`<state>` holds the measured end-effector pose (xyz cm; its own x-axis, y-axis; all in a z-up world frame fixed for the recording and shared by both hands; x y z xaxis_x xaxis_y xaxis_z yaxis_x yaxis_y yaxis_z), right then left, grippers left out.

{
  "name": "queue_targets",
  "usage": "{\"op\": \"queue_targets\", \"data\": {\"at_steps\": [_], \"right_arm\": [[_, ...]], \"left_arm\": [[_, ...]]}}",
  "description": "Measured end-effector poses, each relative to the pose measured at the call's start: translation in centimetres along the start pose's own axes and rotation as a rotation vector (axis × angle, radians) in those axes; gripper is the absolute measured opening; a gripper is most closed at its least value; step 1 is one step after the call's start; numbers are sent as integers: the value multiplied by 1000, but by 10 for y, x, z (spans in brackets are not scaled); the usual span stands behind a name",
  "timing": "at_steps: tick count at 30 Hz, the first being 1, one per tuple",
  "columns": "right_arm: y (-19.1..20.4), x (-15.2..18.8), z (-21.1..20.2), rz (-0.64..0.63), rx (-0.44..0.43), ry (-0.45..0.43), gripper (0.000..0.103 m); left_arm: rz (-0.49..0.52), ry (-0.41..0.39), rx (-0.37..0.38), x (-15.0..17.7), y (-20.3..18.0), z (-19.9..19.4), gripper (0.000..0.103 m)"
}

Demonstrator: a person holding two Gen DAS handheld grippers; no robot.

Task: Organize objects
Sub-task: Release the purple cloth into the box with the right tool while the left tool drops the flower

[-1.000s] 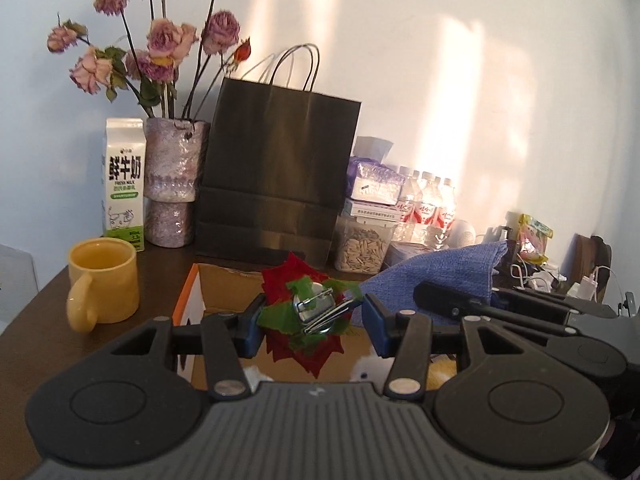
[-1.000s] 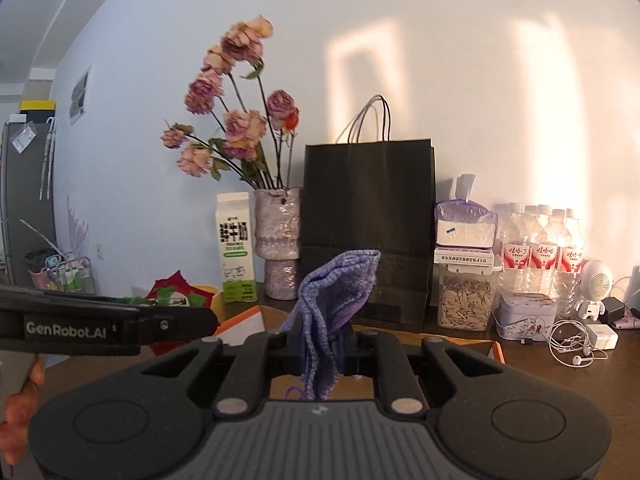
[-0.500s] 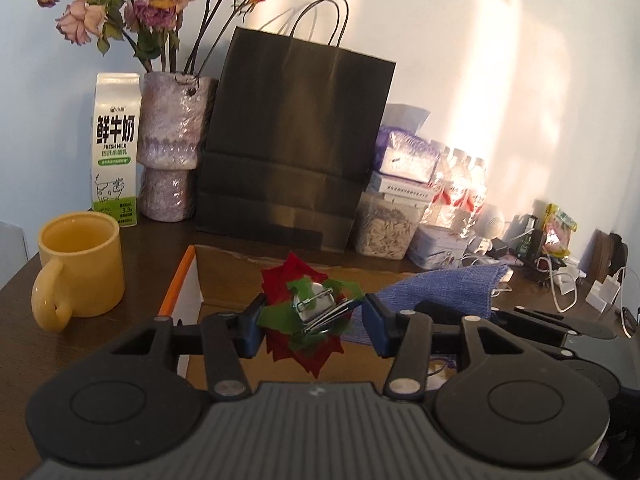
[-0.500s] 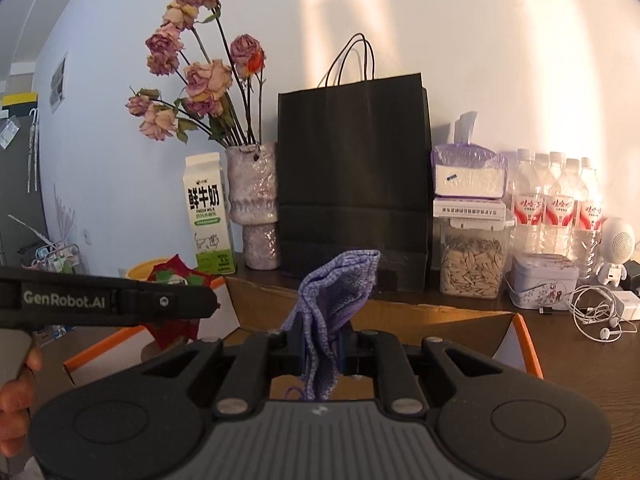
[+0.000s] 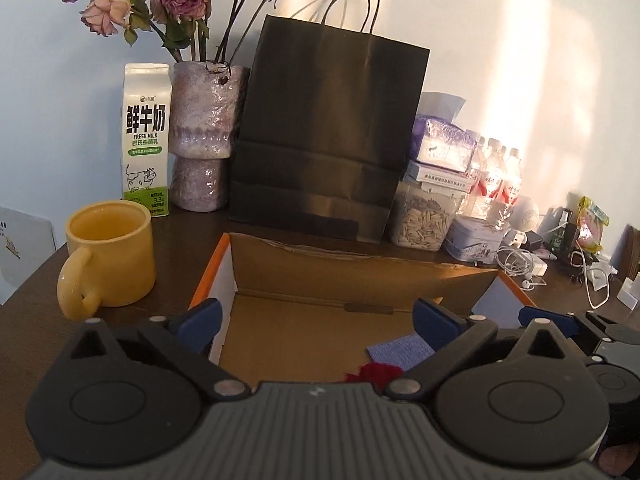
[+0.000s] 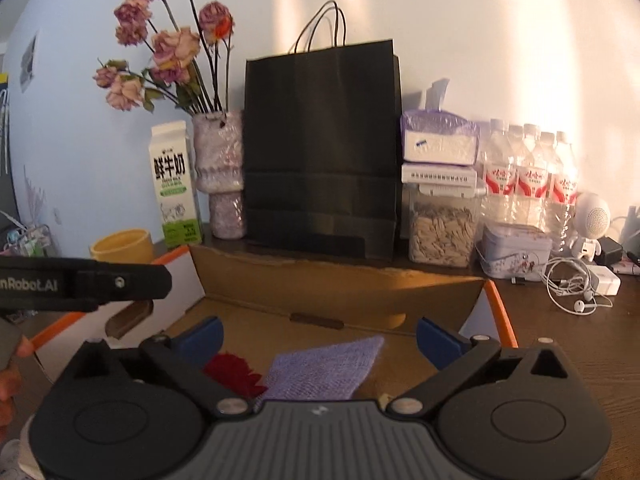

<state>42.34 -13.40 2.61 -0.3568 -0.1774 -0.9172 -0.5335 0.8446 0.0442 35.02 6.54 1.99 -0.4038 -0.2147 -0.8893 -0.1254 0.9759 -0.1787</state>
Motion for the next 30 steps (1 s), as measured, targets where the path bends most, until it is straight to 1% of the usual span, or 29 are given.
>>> {"op": "queue_targets", "data": {"at_steps": [7,13,19,30], "right_arm": [[3,1,1,-10,-1,11,103],[6,0,-3,-17,-3,12,103],[10,-4,-15,-27,-3,-5,103],[22,1,-50,-32,-13,-17,103]], "left_arm": [[6,0,5,0,-1,-1,103],[9,-18,17,-2,-4,-8,103],[21,-47,28,-3,-8,-24,103],[22,-57,4,5,-3,-62,103]]}}
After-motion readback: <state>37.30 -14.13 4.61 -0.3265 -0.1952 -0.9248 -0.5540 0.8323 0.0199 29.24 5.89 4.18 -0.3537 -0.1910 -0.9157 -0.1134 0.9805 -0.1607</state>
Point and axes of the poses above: each gripper's, at about its wrist camera, not at the fingertips, and z roughly the way its jaws point, y to its left, x to its underside, the point moved 1 cm from there along z, roughly the way its jaws point, and after that the axes turned 1 degree about -y, right-handed, at the moved point
